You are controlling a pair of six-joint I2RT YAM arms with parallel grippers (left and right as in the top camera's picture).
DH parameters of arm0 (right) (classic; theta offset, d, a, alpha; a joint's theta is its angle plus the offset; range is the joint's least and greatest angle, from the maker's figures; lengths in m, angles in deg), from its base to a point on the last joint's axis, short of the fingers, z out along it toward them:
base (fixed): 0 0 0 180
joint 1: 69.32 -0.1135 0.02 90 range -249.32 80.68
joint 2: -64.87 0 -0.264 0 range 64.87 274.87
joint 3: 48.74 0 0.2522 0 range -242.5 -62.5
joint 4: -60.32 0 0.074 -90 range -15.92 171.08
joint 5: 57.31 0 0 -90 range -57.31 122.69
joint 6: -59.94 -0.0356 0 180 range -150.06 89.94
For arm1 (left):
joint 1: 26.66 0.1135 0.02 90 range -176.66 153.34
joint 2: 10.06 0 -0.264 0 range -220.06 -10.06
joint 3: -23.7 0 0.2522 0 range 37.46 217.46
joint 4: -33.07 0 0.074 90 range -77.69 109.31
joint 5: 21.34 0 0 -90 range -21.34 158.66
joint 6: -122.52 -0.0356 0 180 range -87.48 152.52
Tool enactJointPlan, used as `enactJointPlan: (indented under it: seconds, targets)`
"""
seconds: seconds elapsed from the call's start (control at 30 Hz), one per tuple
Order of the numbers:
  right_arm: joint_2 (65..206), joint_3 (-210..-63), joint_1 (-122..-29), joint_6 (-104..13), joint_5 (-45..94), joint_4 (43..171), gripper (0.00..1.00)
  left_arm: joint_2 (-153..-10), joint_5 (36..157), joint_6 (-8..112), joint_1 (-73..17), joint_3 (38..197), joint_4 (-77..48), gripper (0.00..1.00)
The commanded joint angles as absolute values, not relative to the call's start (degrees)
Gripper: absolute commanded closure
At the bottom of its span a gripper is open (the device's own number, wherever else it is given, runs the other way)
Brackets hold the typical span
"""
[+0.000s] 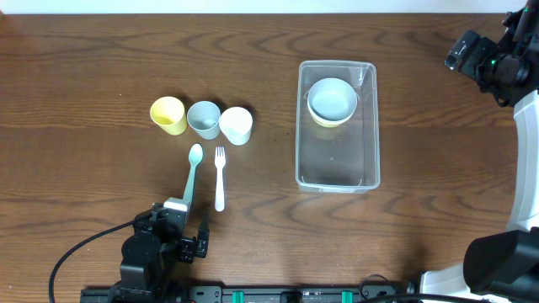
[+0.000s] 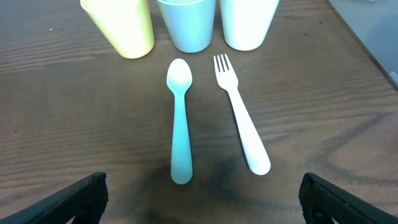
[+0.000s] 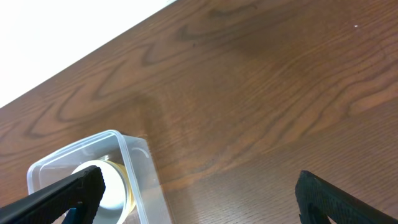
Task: Pack container
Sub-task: 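Reach left gripper to the yellow cup and grasp its rim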
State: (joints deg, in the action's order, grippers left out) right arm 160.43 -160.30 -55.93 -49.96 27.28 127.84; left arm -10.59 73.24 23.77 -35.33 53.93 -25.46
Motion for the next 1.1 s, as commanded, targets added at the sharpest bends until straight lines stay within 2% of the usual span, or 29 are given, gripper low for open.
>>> enactJointPlan:
  seconds: [0.0, 0.27, 0.33, 0.47, 0.67, 0.83, 1.07]
  targets:
    - [160.4, -160.2, -55.4, -49.7, 27.3, 127.9, 0.01, -10.2, 73.8, 24.7, -35.1, 53.9, -25.4, 0.02]
    - [160.4, -160.2, -55.4, -49.7, 27.3, 127.9, 0.01, -10.2, 77.0, 25.4, -35.1, 53.9, -19.6, 0.02]
    - [160.4, -160.2, -55.3, -49.7, 27.3, 127.9, 0.01, -10.3, 80.4, 30.4, -35.1, 54.2, -14.6, 0.02]
    - [160.4, -160.2, -55.4, -49.7, 27.3, 127.9, 0.01, -14.3, 78.1, 38.8, -35.1, 57.9, -12.7, 0.02]
    - [160.4, -160.2, -55.4, -49.7, 27.3, 127.9, 0.01, -37.7, 78.1, 40.3, -35.1, 71.2, -11.9, 0.02]
    - [160.4, -160.2, -55.4, -49.7, 27.3, 127.9, 0.01, -64.9, 78.1, 37.0, -35.1, 95.2, -23.0, 0.02]
    - [160.4, -160.2, -55.4, -49.7, 27.3, 127.9, 0.01, -91.0, 79.7, 31.2, -35.1, 122.2, -36.7, 0.02]
